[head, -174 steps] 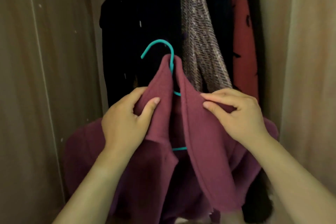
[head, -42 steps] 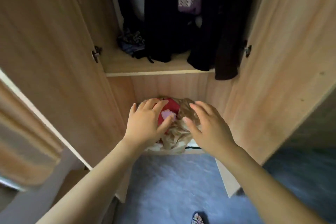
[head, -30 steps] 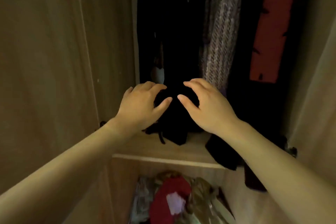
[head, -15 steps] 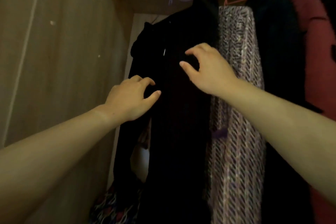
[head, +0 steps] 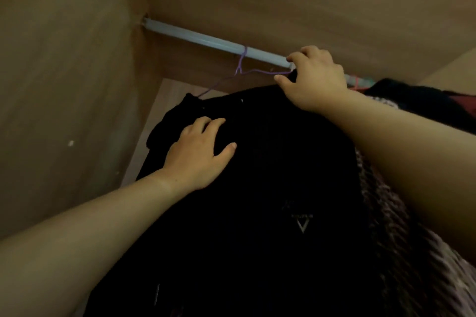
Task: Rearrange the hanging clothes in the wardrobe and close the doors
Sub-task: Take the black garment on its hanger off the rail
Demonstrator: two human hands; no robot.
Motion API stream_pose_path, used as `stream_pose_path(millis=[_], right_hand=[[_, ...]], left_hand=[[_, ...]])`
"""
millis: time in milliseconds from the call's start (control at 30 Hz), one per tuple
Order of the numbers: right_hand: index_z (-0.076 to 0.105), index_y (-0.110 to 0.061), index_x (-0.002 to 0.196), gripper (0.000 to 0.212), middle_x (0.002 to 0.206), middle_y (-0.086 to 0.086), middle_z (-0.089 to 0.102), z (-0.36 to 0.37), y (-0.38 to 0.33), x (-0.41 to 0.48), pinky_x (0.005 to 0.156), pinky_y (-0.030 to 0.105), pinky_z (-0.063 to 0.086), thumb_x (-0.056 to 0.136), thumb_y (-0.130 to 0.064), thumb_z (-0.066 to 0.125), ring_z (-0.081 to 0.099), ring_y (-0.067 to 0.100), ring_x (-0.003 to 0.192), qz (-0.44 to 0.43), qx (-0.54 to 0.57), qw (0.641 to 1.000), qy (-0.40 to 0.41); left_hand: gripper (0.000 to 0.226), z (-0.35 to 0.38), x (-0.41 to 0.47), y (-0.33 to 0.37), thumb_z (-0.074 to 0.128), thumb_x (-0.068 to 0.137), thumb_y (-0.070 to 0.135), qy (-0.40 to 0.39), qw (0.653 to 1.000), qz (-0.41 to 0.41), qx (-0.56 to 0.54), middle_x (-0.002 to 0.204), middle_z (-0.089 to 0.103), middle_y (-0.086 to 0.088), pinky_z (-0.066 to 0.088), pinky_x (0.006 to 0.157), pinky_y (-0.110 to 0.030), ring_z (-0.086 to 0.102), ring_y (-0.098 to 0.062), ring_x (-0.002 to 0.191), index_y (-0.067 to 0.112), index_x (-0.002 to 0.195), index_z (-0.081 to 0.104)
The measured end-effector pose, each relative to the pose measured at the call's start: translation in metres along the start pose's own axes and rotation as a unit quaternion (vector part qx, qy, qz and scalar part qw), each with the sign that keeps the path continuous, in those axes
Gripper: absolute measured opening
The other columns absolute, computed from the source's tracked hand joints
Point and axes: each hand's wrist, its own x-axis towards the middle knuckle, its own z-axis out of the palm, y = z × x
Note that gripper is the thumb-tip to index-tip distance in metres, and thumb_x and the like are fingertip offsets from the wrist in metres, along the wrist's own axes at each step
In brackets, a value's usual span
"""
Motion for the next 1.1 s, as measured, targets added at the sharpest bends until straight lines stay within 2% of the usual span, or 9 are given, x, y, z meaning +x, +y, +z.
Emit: stream_pose_path(millis=[133, 333, 467, 567, 700, 767, 833, 900, 1100], right_hand=[[0.044, -0.015, 0.129, 0.05, 0.125, 0.012, 0.045, 0.008, 0.0, 0.02, 0.09, 0.045, 0.043, 0.093, -0.049, 0.045, 0.043, 0.033, 0.115, 0.02, -0.026, 0.999, -0.021], [0.06, -0.013, 0.11, 0.036, 0.107, 0.011, 0.059, 0.017, 0.002, 0.031, 0.072, 0.035, 0.044, 0.093, -0.043, 0.051, 0.056, 0.031, 0.093, 0.021, -0.068, 0.997, -0.025], [0.067, -0.02, 0.106, 0.026, 0.105, 0.007, 0.065, 0.022, 0.005, 0.032, 0.075, 0.035, 0.047, 0.091, -0.038, 0.057, 0.06, 0.028, 0.094, 0.011, -0.012, 1.0, -0.013], [0.069, -0.027, 0.106, 0.02, 0.106, 0.001, 0.067, 0.026, 0.01, 0.034, 0.079, 0.034, 0.048, 0.089, -0.033, 0.061, 0.062, 0.024, 0.095, 0.027, 0.059, 0.998, 0.014], [0.072, -0.031, 0.094, 0.012, 0.099, -0.002, 0.069, 0.033, 0.019, 0.037, 0.075, 0.03, 0.048, 0.085, -0.031, 0.065, 0.062, 0.021, 0.091, 0.047, 0.111, 0.991, 0.062], [0.073, -0.031, 0.09, 0.009, 0.094, -0.004, 0.068, 0.035, 0.022, 0.039, 0.071, 0.028, 0.046, 0.085, -0.03, 0.065, 0.061, 0.019, 0.089, 0.055, 0.122, 0.989, 0.071], [0.072, -0.031, 0.087, 0.008, 0.088, -0.006, 0.066, 0.037, 0.024, 0.041, 0.068, 0.027, 0.042, 0.084, -0.03, 0.065, 0.06, 0.017, 0.085, 0.059, 0.127, 0.987, 0.076], [0.072, -0.031, 0.086, 0.007, 0.086, -0.007, 0.065, 0.038, 0.027, 0.042, 0.066, 0.026, 0.041, 0.084, -0.03, 0.065, 0.058, 0.015, 0.08, 0.055, 0.133, 0.987, 0.069], [0.071, -0.033, 0.081, 0.004, 0.083, -0.009, 0.064, 0.037, 0.026, 0.045, 0.065, 0.027, 0.044, 0.083, -0.033, 0.068, 0.059, 0.012, 0.078, 0.053, 0.125, 0.989, 0.06]], left_hand=[[0.066, 0.009, 0.032, -0.008, 0.039, 0.093, 0.053, 0.025, 1.0, -0.003, -0.013, 0.155, 0.013, 0.003, 0.03, 0.11, -0.047, 0.017, -0.026, 0.141, 0.028, 0.149, 0.017], [0.07, 0.025, 0.053, -0.018, 0.039, 0.091, 0.058, 0.025, 0.999, -0.009, -0.022, 0.157, 0.008, 0.003, 0.026, 0.113, -0.044, 0.013, -0.026, 0.143, 0.032, 0.15, 0.012], [0.068, 0.035, 0.05, -0.027, 0.039, 0.091, 0.056, 0.025, 0.999, -0.017, -0.03, 0.157, 0.007, 0.004, 0.024, 0.114, -0.047, 0.01, -0.023, 0.143, 0.035, 0.149, 0.011], [0.067, 0.041, 0.046, -0.038, 0.038, 0.092, 0.055, 0.018, 0.999, -0.02, -0.037, 0.157, 0.008, 0.004, 0.021, 0.116, -0.042, 0.01, -0.023, 0.144, 0.036, 0.149, 0.01], [0.066, 0.045, 0.041, -0.045, 0.039, 0.092, 0.054, 0.02, 0.998, 0.0, -0.057, 0.156, 0.01, 0.006, 0.022, 0.115, -0.037, 0.011, -0.019, 0.143, 0.036, 0.149, 0.012], [0.074, 0.047, 0.039, -0.046, 0.036, 0.085, 0.068, 0.023, 0.998, 0.005, -0.058, 0.156, 0.011, 0.007, 0.024, 0.115, -0.041, 0.012, -0.018, 0.143, 0.038, 0.148, 0.013], [0.086, 0.05, 0.039, -0.048, 0.019, 0.068, 0.08, 0.044, 0.998, 0.005, -0.04, 0.155, 0.011, 0.008, 0.024, 0.113, -0.048, 0.012, -0.016, 0.143, 0.044, 0.146, 0.011], [0.087, 0.055, 0.04, -0.05, 0.01, 0.063, 0.081, 0.06, 0.998, 0.002, -0.018, 0.155, 0.006, 0.011, 0.023, 0.113, -0.052, 0.008, -0.014, 0.143, 0.049, 0.144, 0.007], [0.078, 0.059, 0.035, -0.054, 0.007, 0.066, 0.079, 0.085, 0.996, 0.006, -0.019, 0.156, 0.002, 0.015, 0.016, 0.115, -0.055, 0.002, -0.009, 0.143, 0.057, 0.14, 0.004]])
